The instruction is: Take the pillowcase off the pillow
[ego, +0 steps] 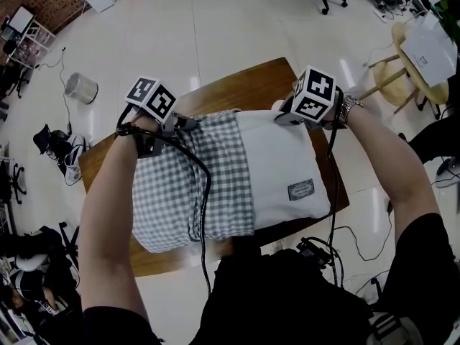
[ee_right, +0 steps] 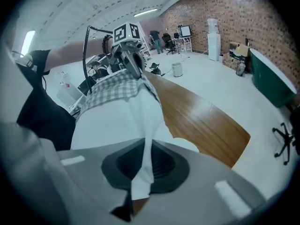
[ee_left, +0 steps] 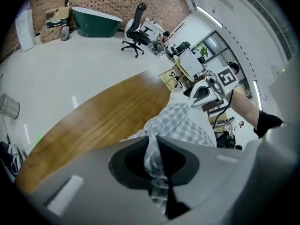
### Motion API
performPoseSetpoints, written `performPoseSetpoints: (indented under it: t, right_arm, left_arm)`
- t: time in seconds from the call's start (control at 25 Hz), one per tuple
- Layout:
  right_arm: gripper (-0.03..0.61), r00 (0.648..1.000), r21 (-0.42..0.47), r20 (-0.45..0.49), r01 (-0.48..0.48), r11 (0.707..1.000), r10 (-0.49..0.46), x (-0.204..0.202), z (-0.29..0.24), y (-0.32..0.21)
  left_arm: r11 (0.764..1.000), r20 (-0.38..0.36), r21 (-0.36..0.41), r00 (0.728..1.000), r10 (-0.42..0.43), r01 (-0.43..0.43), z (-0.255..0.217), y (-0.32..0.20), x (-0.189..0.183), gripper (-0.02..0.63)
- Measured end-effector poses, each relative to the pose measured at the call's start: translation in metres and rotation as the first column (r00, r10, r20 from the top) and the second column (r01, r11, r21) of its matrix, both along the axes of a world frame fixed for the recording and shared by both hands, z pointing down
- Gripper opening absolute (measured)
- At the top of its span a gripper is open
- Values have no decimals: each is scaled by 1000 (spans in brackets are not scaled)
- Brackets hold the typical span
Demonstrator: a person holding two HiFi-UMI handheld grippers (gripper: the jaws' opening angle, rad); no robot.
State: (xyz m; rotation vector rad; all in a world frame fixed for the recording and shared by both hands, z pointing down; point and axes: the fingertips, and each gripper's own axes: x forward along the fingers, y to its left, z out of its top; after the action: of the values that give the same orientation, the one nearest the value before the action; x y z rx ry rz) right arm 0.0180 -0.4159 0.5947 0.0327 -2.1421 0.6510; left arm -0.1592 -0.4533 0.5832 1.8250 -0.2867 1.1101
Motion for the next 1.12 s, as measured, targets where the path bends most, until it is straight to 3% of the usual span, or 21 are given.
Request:
performPoseSetpoints:
  t: [0.2, 0.52, 0.88, 1.12]
  right_arm:
    - [14, 999, 85, -51, -4, 996, 8, 6, 2, -1]
    - [14, 992, 148, -115, -29, 989, 46, 16, 11, -3]
    - [15, 987, 217, -132, -66, 974, 96, 17, 10, -8]
    - [39, 987, 238, -109, -91, 967, 120, 13, 14, -6]
  left_arm:
    - [998, 79, 45, 996, -49, 46, 4, 4, -30, 29]
    - [987, 154, 114, 980, -128, 111, 0, 13, -75, 28]
    - [970, 160, 151, 963, -217, 193, -3, 25, -106, 26]
    - [953, 129, 265, 974, -185, 146, -12, 26, -94, 41]
